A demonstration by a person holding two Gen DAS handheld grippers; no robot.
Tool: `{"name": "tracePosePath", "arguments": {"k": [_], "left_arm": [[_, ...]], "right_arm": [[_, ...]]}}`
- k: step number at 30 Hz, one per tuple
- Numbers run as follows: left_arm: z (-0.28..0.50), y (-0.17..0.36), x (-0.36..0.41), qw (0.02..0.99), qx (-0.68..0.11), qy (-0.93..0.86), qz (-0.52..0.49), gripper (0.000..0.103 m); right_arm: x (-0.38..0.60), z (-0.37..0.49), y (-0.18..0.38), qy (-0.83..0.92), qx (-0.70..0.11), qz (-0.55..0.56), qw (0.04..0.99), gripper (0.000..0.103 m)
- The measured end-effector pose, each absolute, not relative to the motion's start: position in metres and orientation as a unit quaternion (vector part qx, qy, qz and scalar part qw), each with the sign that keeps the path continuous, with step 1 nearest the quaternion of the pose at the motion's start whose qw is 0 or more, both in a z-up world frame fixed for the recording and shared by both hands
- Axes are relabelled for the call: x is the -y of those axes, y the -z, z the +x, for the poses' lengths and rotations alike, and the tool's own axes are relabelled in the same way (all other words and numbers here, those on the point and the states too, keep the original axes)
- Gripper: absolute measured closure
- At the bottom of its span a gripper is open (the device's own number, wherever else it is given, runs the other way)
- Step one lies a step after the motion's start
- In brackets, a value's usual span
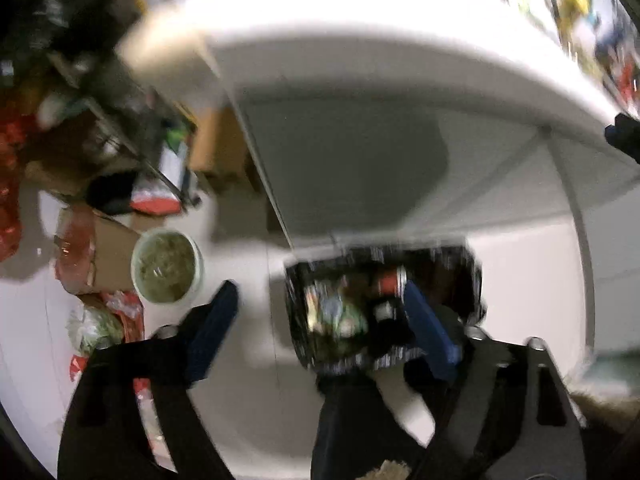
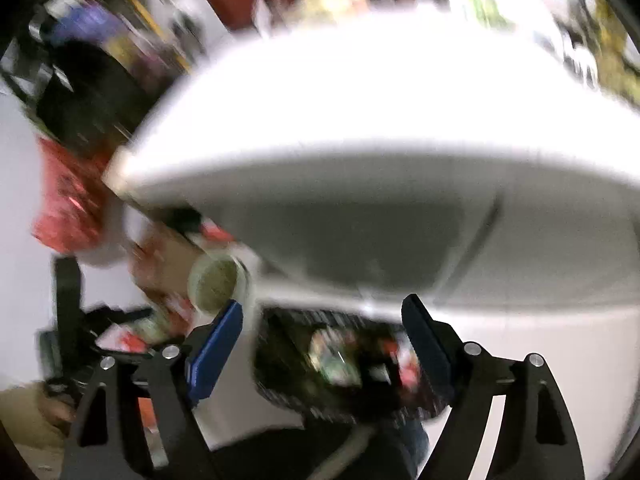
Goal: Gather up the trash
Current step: 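Grasp the red and white paper cup with the right tool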
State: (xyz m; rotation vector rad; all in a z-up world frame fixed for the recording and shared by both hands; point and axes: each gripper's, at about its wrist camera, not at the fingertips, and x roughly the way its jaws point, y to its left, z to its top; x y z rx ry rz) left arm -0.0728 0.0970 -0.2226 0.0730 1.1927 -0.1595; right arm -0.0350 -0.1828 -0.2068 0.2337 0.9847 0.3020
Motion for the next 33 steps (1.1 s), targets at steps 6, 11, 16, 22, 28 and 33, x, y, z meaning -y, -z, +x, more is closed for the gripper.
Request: {"name": "tracePosePath", "arguments": {"k": [6, 11, 16, 22, 28, 33], "left_arm": [[-0.057, 0.164, -0.115, 0.868, -0.493, 0.036, -0.041, 0.017], [-0.065, 0.16, -0.12, 0.868, -0.491, 0.013, -0.068, 0.017], [-0.076, 0.167, -0.133, 0.858, -0.505, -0.013, -0.097, 0.017], [-0.092, 0.169, -0.143, 0.853, -0.506, -0.05, -0.117, 0.017], [-0.092, 0.165, -0.149, 0.852, -0.503, -0.068, -0.127, 0.017], [-0.068, 0.147, -0.141, 0.869, -0.479, -0.052, -0.111, 0.017]], "right_arm": [[0.182, 0.044, 0.129, -0.153, -0.361, 0.108, 0.913, 0.01], [0.168, 0.147, 0.107, -0.115, -0.334, 0.104, 0.93, 0.01], [0.153, 0.24, 0.092, -0.059, -0.325, 0.106, 0.938, 0.008], [0.124, 0.325, 0.111, 0.047, -0.337, 0.109, 0.934, 0.006], [0.13, 0.363, 0.123, 0.072, -0.362, 0.121, 0.922, 0.049], [0.15, 0.331, 0.1, 0.005, -0.34, 0.125, 0.932, 0.056]]}}
